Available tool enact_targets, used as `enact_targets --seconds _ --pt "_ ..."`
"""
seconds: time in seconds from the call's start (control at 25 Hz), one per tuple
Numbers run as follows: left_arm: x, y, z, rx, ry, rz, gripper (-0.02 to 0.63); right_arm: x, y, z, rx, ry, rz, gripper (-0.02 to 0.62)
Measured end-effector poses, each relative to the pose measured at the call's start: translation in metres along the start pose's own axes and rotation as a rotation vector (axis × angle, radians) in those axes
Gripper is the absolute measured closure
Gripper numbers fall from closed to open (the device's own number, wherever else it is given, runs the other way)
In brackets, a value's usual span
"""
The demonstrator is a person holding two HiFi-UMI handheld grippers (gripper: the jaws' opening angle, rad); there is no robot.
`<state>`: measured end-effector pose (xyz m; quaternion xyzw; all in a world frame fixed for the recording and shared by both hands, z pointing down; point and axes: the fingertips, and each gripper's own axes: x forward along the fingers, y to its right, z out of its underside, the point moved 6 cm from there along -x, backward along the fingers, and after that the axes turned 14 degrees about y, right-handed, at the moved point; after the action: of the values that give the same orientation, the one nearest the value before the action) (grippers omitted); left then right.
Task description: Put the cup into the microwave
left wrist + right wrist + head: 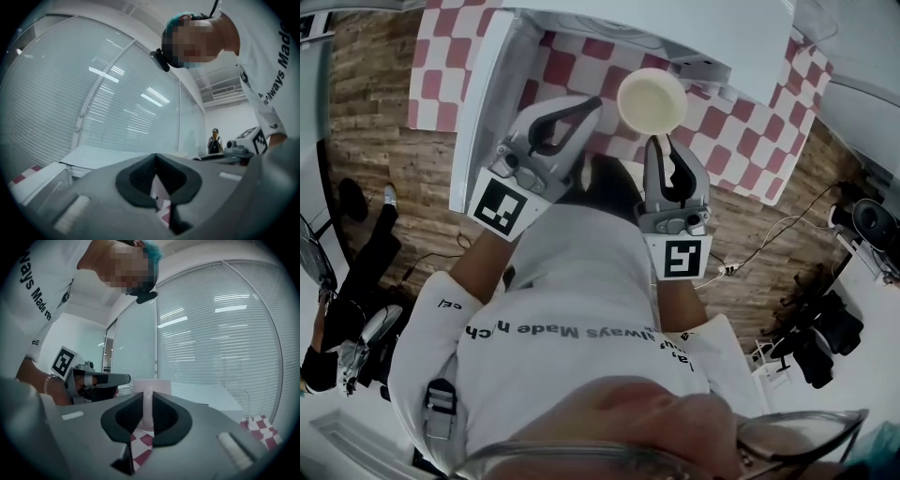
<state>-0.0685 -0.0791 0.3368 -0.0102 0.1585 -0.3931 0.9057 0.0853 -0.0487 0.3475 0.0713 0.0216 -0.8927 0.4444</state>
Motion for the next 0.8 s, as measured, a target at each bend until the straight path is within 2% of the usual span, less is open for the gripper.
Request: enact_targets --seconds 0.2,0.8 --pt "-0.003 -0.006 0.029 0.005 -0.027 0.016 0.603 0.004 0.005 0.03 -0.001 -0.01 0.011 0.561" --pt "-0.002 -0.04 0.091 0.01 -0.054 -0.049 0.603 0.028 0.021 0.101 0.003 -0.021 0.035 0.561"
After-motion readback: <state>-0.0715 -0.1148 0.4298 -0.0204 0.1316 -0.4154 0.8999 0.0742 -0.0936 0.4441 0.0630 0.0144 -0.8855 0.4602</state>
